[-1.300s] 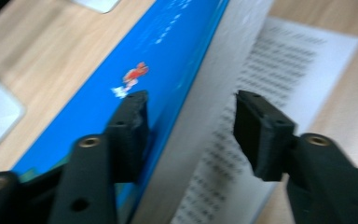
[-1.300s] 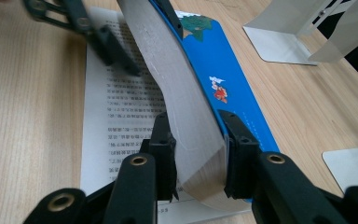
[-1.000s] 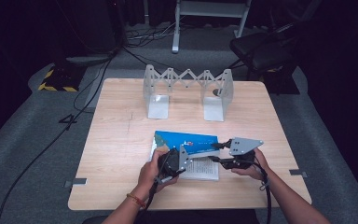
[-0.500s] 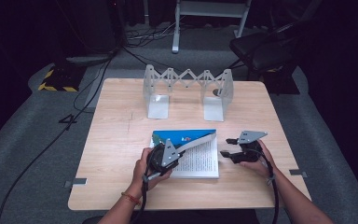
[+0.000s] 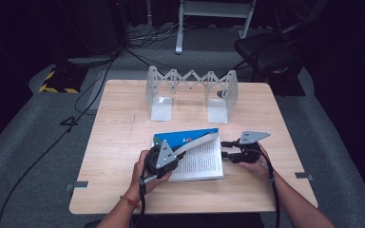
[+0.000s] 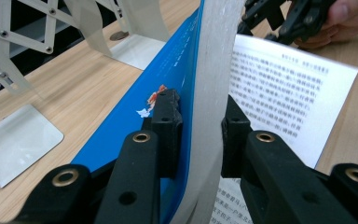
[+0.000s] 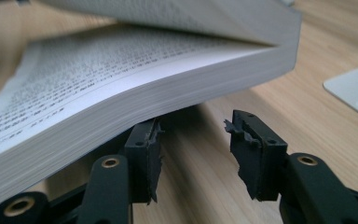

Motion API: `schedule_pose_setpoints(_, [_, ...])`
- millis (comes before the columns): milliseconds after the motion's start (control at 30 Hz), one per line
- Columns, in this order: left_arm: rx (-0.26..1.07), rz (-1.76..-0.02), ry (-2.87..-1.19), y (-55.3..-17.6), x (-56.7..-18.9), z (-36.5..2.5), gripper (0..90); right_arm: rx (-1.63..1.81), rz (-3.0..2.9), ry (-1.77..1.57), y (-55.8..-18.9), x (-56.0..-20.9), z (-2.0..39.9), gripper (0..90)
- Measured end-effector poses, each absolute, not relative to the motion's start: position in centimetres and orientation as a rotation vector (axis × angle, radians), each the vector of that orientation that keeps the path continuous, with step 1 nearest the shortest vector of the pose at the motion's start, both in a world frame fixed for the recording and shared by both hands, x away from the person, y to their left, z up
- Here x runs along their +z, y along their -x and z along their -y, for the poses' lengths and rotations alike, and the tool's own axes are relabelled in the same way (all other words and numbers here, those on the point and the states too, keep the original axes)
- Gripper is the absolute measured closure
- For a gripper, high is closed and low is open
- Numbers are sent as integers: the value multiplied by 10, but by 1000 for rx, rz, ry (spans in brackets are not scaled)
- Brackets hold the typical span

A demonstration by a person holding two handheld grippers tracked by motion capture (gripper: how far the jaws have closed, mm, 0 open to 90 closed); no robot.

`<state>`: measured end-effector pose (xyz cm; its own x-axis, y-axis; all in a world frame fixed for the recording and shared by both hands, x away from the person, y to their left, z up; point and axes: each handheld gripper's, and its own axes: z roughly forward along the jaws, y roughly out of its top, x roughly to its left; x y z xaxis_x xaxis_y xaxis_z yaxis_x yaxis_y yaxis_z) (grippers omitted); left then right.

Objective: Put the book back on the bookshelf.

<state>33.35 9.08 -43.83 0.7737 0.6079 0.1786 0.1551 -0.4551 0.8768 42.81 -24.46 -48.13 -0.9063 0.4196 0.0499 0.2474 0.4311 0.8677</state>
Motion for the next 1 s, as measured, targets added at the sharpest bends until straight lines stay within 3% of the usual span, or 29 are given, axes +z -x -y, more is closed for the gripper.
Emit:
schedule_pose_setpoints(467, [461, -522, -1933, -330, -429, -71, 729, 1626, -2293, -556, -410, -429, 262, 567])
schedule_pose_setpoints(900, [463, -535, -1913, -318, -432, -88, 697, 1592, -2278, -462, -402, -403, 235, 566])
schedule_pose_setpoints(1000, [466, -549, -1927, -315, -433, -88, 640, 1604, -2269, -471, -403, -398, 227, 566])
